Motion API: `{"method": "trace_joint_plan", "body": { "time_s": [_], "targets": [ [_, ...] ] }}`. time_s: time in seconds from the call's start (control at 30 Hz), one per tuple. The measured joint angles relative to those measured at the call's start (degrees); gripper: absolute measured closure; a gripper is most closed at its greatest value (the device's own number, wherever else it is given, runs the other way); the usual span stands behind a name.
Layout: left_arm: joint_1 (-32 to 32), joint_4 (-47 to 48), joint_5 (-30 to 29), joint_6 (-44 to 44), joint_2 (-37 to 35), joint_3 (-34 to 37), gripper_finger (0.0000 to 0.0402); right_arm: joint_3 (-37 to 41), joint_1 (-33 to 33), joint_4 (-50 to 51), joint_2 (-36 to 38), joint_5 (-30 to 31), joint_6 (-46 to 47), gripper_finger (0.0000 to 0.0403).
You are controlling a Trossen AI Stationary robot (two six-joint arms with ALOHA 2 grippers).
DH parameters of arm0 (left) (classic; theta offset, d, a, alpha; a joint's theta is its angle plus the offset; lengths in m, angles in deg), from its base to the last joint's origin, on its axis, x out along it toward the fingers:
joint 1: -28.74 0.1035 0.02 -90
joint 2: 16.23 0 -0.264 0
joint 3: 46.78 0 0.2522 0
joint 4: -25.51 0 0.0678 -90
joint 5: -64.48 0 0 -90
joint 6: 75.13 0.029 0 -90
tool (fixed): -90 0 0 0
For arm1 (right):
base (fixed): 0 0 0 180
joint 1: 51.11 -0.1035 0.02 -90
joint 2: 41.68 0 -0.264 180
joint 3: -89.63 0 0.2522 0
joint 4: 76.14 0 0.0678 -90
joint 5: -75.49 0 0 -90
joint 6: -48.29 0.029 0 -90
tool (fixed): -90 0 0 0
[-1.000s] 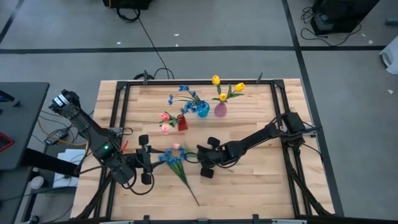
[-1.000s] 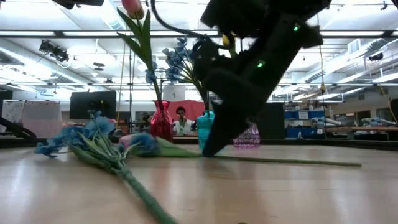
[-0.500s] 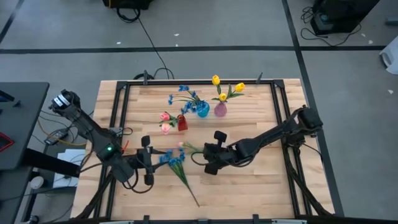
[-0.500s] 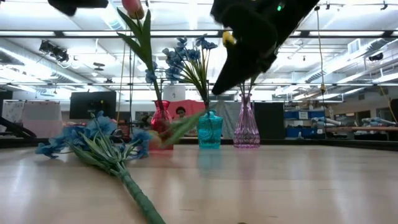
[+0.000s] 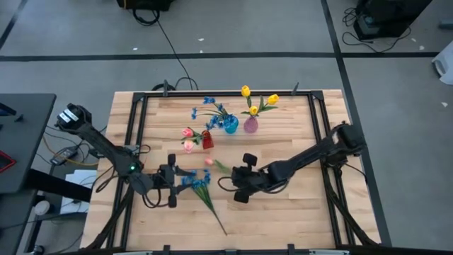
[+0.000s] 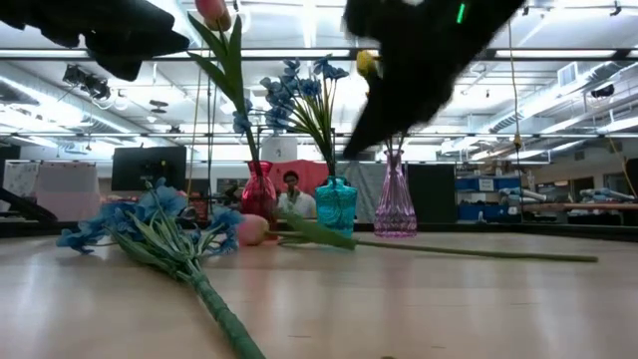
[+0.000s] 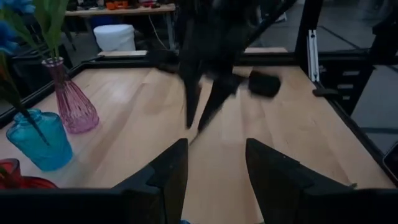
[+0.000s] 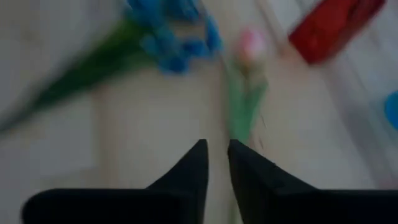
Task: Sort flowers into vase by color
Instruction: Put the pink flower into the red vase
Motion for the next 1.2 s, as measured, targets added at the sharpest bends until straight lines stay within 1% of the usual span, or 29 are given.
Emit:
{"method": "trace_joint_plan", "body": {
  "time_s": [0.1,0.17,0.27,0.4,0.53,0.67,0.83,0.97,1.1,1.2],
  "targets": [
    [0.18,-2.73,-0.02,0.41,0.0,0.88,0.0234,0.19,1.99,-0.41,-3.55,-0.02,1.47,0.0299],
    [0.16,-3.58,0.08,1.46,0.0,1.07,0.0234,0.18,3.4,-1.52,-5.69,-1.46,2.08,0.0289],
    [0.16,-3.97,0.17,2.22,0.0,1.09,0.0234,0.18,5.18,-2.43,-7.98,-4.53,2.51,0.0281],
    [0.16,-3.8,0.16,2.62,0.0,1.09,0.0234,0.16,6.23,-2.5,-8.9,-7.44,3.96,0.0278],
    [0.14,-3.55,0.17,2.62,0.0,1.09,0.0234,0.16,6.22,-2.4,-8.89,-8.82,4.02,0.0279],
    [0.14,-3.14,0.17,2.53,0.0,1.09,0.0234,0.16,5.83,-1.84,-8.21,-7.85,4.47,0.0281],
    [0.14,-2.89,0.17,2.53,0.0,1.09,0.0234,0.18,4.86,-0.5,-6.0,-8.13,4.91,0.0282],
    [0.14,-2.5,0.17,2.56,0.0,1.09,0.0234,0.18,4.18,0.09,-6.06,-8.15,4.93,0.0282],
    [0.14,-2.49,0.17,2.56,0.0,1.09,0.0234,0.62,4.21,-0.69,-6.31,-7.75,5.13,0.0282],
    [0.14,-2.44,0.17,2.36,0.0,1.11,0.0234,3.06,4.65,-4.27,-6.31,-8.01,5.37,0.0282]
  ]
}}
